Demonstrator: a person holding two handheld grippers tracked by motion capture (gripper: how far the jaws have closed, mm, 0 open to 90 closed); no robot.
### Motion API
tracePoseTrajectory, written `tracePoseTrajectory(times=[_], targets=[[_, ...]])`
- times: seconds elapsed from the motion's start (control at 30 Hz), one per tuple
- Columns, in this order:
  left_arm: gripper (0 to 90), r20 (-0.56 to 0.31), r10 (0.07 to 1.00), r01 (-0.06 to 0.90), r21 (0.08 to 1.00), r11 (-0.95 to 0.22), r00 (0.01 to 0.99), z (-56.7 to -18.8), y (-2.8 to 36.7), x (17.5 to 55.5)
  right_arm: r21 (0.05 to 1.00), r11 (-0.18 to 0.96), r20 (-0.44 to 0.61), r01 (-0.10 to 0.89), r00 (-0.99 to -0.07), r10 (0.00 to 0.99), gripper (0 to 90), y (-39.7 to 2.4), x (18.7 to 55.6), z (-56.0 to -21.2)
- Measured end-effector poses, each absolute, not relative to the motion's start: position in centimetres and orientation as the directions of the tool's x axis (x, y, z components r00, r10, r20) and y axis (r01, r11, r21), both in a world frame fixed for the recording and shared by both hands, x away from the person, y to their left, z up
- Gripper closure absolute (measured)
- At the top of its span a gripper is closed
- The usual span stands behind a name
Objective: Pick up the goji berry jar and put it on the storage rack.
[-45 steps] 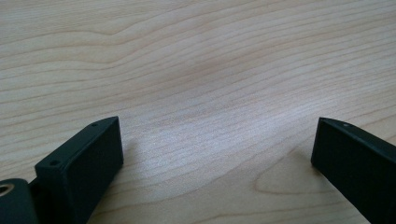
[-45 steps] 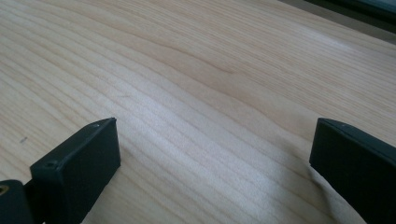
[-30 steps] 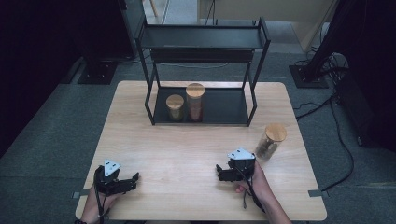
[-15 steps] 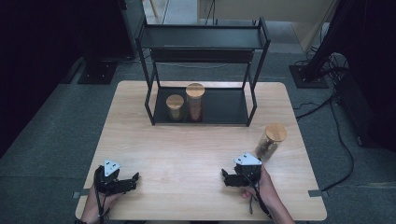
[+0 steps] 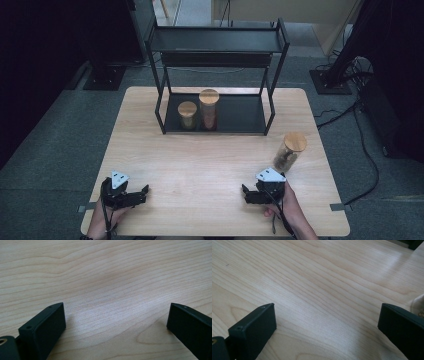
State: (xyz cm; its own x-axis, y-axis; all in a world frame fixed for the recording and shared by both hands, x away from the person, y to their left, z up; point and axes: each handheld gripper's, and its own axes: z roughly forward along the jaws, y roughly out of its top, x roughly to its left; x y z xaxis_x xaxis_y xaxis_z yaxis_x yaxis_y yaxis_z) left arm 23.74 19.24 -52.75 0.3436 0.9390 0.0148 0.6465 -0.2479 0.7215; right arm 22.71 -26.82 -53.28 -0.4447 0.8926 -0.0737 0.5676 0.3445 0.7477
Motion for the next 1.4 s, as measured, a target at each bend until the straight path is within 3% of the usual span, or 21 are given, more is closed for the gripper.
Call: tracePoseTrajectory(times=[1.4], targets=[[2.2, 0.015, 0.943, 0.649, 0.721, -0.241, 0.334, -52.7, 19.2, 23.8, 0.753, 0.343, -0.116, 0.562, -0.400, 0.909, 1.4, -33.6, 19.9, -53.3]])
